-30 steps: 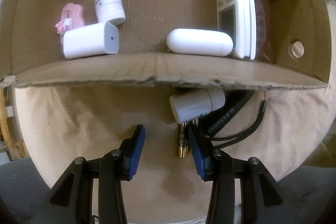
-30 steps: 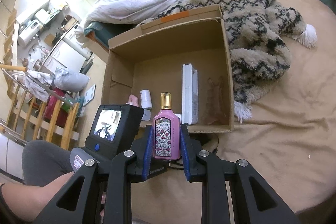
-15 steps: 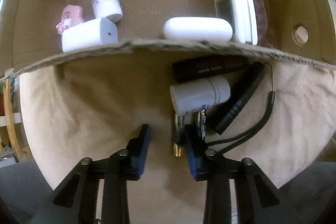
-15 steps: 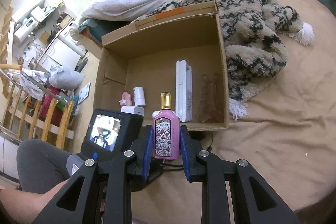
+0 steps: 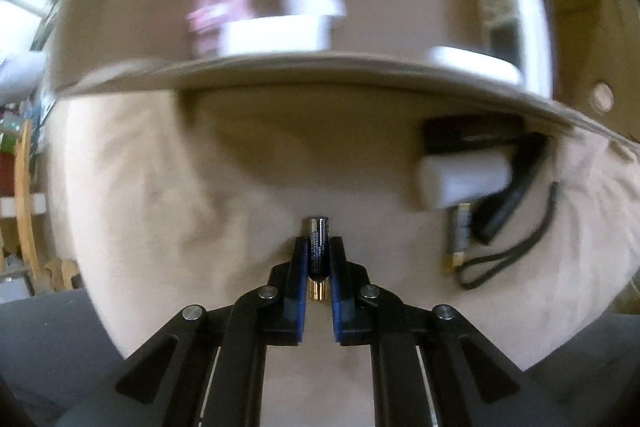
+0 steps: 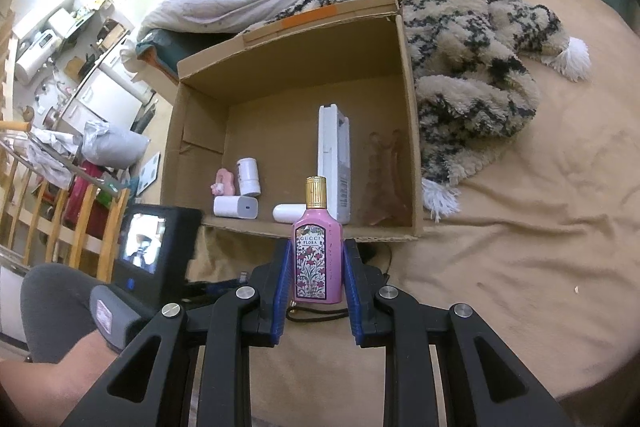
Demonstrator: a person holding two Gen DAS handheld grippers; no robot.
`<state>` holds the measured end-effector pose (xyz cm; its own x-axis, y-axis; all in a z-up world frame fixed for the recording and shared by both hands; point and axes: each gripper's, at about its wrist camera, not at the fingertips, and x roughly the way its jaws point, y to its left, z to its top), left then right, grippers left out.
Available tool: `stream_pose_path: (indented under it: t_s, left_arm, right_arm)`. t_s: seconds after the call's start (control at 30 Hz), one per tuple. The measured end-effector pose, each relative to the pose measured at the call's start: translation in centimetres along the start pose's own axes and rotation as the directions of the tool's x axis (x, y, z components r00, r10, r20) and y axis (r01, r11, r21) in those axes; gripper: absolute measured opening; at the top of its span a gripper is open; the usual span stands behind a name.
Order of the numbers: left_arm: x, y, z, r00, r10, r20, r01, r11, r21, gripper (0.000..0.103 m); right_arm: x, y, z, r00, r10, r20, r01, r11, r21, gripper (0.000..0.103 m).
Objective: Organize rigid objects
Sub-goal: 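Carry the perfume bottle and battery into the box and open both grippers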
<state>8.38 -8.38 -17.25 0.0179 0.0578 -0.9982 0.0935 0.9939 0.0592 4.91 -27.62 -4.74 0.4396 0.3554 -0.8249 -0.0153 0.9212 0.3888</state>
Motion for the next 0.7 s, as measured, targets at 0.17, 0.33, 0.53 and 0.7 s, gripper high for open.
stream_pose_path:
  t_s: [0.17,0.33,0.53,0.7]
  left_arm:
    - [0.1,3.6,-0.6,0.999,0.035,-0.005,-0.035,0.998,-0.061,0.009]
    - [-1.1,5.5,-0.8,1.0,0.021,-0.008,-0.022,0.993,-0.115,0.009]
    - [-5.1,6.7,-1.9,0.994,0.0,0.107,0.012,0.994,-0.112,0.009]
    - [-10.7,7.3,-2.1,0.971,-0.001,0.239,0.034,0.991,-0.131,0.009]
  right_arm:
    - [0.3,0.1,-0.1,1.0,-0.018,-0.01,0.018,1.0,-0.006,0.026]
    - [0.5,0.1,-0.2,0.999,-0.033,-0.017,0.033,0.999,-0.011,0.026]
    - [-0.1,0.3,-0.6,0.999,-0.037,0.006,0.037,0.999,-0.023,0.026]
    - [-1.3,0.9,0.0,0.997,-0.018,0.073,0.021,0.999,-0.044,0.026]
